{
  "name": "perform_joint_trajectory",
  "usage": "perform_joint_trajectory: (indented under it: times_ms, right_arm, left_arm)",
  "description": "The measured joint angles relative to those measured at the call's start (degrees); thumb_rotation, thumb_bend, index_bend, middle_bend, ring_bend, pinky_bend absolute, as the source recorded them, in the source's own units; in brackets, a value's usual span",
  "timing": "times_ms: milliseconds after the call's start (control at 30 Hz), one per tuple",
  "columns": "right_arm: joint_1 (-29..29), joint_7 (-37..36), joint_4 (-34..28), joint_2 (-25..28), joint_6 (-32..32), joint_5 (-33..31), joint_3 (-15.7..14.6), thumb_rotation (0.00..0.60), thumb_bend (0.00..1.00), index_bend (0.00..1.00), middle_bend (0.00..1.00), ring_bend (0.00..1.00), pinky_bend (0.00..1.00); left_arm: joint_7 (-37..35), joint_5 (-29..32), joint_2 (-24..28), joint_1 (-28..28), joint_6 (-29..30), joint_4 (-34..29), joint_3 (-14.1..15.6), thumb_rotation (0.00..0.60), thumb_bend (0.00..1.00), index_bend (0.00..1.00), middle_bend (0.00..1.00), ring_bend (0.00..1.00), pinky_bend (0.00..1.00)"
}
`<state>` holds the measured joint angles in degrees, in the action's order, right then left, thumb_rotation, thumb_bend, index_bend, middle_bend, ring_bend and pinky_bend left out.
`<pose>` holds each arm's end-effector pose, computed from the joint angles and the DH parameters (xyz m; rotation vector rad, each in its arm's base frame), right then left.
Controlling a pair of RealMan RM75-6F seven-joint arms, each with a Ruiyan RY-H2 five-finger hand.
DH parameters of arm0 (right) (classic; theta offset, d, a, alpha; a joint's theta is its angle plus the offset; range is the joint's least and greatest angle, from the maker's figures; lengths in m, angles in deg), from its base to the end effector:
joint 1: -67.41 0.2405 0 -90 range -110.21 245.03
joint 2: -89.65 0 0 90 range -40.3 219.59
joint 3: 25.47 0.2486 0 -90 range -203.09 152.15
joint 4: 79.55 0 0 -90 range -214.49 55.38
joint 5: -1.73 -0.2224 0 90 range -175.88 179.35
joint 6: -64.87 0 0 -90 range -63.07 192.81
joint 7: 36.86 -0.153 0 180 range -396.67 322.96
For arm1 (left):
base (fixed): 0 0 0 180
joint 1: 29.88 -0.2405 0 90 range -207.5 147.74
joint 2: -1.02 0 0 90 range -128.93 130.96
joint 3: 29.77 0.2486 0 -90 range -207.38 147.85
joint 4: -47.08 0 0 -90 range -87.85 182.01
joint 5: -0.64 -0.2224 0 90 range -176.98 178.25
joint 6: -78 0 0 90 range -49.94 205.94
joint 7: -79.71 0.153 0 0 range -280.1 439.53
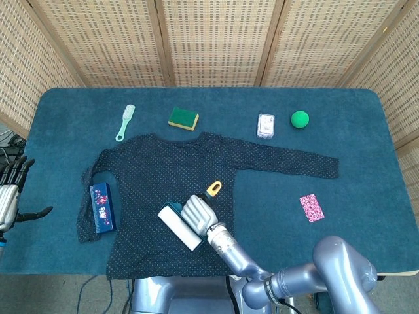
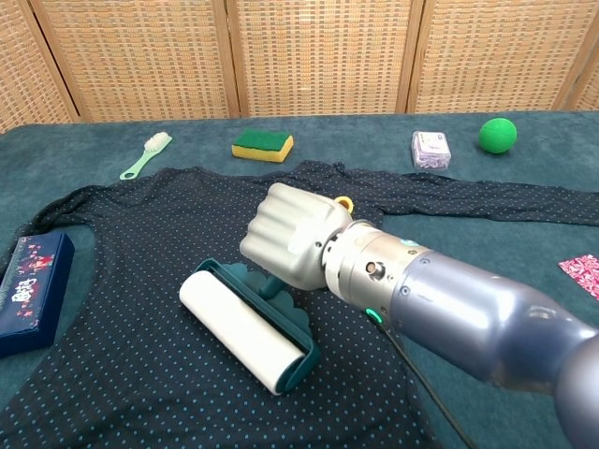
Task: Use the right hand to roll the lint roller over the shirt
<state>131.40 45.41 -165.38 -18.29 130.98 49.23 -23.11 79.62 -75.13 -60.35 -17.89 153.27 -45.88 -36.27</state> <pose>-0.0120 -0.2857 -0.1305 2.1488 0.1124 0.5027 -0.3120 0.2424 0.1556 -1.3623 -0.9647 -0.8441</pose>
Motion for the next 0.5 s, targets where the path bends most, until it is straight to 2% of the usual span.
perform_joint_trajectory:
  times_ms: [100,333,500]
  right_arm:
    - [-0.2,-0.3,1.9,0.2,0.3,0.4,0.0,0.600,0.85,0.72,1.00,1.00,1.00]
    - [-1.2,-1.6,11.9,2.4,-0.6,3.5,-1.6,0.600,0.85,0.72,1.00,1.00,1.00]
    - [-2.7,-3.6,16.9,3.5,-1.6,4.3,-1.6,0.600,0.85,0.72,1.00,1.00,1.00]
  left_arm:
    - [0.0,0.0,0.0,0.0,0.1,0.0,0.0,0.600,0.00,0.00,0.00,0.00,0.00]
    - [0.0,0.1,-0.1,0.2,-0.2,0.1,0.0,0.600,0.00,0.00,0.00,0.00,0.00]
    - [0.3,0.1,-0.2,0.3,-0.3,0.1,0.0,0.600,0.00,0.00,0.00,0.00,0.00]
